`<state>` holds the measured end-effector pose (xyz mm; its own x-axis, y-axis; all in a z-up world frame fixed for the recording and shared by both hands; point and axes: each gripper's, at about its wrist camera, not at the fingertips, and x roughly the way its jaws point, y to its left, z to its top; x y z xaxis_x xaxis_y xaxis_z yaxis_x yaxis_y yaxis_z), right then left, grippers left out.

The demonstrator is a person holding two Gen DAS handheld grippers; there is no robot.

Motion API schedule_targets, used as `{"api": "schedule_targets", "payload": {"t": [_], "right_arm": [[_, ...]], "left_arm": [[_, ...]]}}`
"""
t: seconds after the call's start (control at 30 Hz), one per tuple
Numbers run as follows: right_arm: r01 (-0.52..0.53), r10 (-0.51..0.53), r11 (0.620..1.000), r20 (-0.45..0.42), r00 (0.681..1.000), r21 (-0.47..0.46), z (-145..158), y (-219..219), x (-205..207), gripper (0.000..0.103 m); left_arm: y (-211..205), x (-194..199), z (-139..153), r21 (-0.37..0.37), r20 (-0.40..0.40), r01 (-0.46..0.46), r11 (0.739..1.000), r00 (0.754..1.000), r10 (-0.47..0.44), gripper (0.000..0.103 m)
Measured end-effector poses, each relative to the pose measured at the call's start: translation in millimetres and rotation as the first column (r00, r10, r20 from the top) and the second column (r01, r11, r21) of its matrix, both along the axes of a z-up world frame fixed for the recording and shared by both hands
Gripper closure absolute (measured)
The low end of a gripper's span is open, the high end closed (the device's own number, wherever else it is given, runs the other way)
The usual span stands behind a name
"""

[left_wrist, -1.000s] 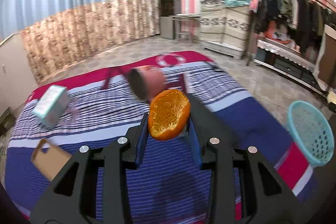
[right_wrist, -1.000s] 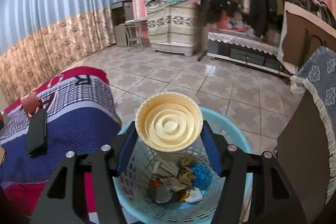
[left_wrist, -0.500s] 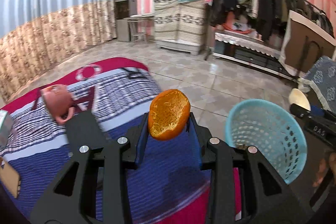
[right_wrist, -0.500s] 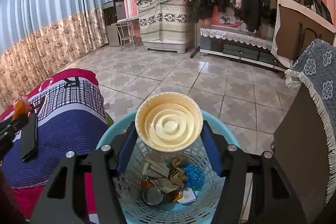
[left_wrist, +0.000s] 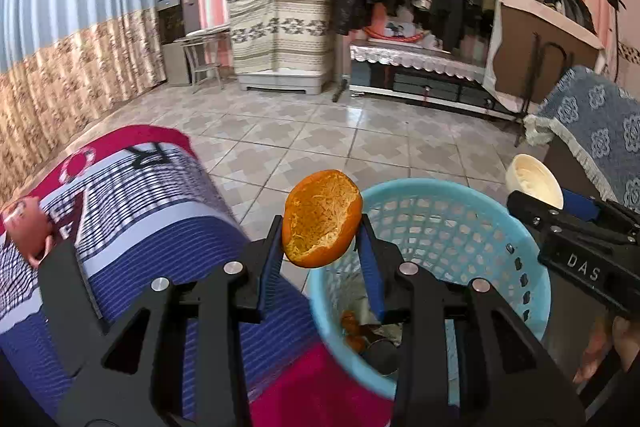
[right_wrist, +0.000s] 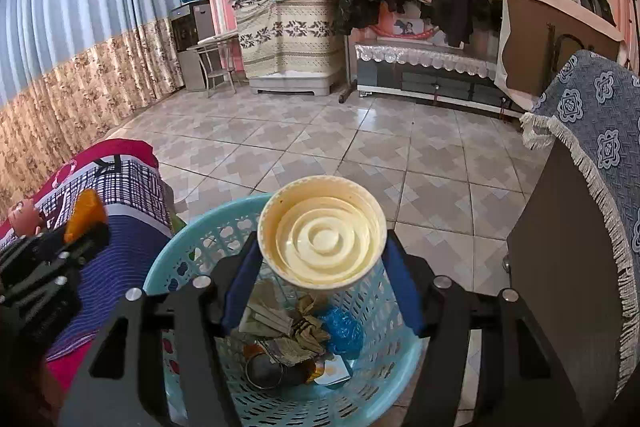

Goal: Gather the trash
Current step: 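Carry the orange peel and cream lid over the light-blue basket, then open the left tool then the right tool to drop peel and lid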

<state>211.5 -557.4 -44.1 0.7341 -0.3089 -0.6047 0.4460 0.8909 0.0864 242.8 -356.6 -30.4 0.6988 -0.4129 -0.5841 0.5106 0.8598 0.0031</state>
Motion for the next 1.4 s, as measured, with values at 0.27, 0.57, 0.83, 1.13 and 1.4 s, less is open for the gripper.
{"api": "schedule_targets", "payload": {"t": [0.27, 0.57, 0.83, 1.13, 1.4], "right_arm": [[0.013, -0.013, 1.0, 0.003, 1.0, 0.016, 1, -7, -4, 0.043], [0.006, -0.006, 1.0, -0.014, 1.0, 0.021, -1, -6, 1, 0.043], [-0.02, 0.02, 1.0, -0.021, 1.0, 0.015, -3, 5, 10, 0.042], [-0.058, 0.058, 0.998, -0.01, 0.998, -0.005, -7, 23, 22, 0.036], [-0.031, 0.034, 0.997, 0.045, 0.998, -0.068, 8, 28, 16, 0.019]], "left_arm": [[-20, 7, -3, 0.022, 0.008, 0.021, 1.0, 1.0, -0.021, 0.044], [7, 6, 9, 0.02, 0.078, -0.066, 0.998, 0.995, 0.064, 0.014], [63, 16, 15, 0.009, 0.069, -0.188, 0.982, 0.98, 0.187, 0.007], [109, 13, 25, -0.043, 0.057, -0.264, 0.963, 0.962, 0.266, 0.006], [137, 2, 28, -0.033, 0.063, -0.304, 0.952, 0.95, 0.306, 0.006]]}}
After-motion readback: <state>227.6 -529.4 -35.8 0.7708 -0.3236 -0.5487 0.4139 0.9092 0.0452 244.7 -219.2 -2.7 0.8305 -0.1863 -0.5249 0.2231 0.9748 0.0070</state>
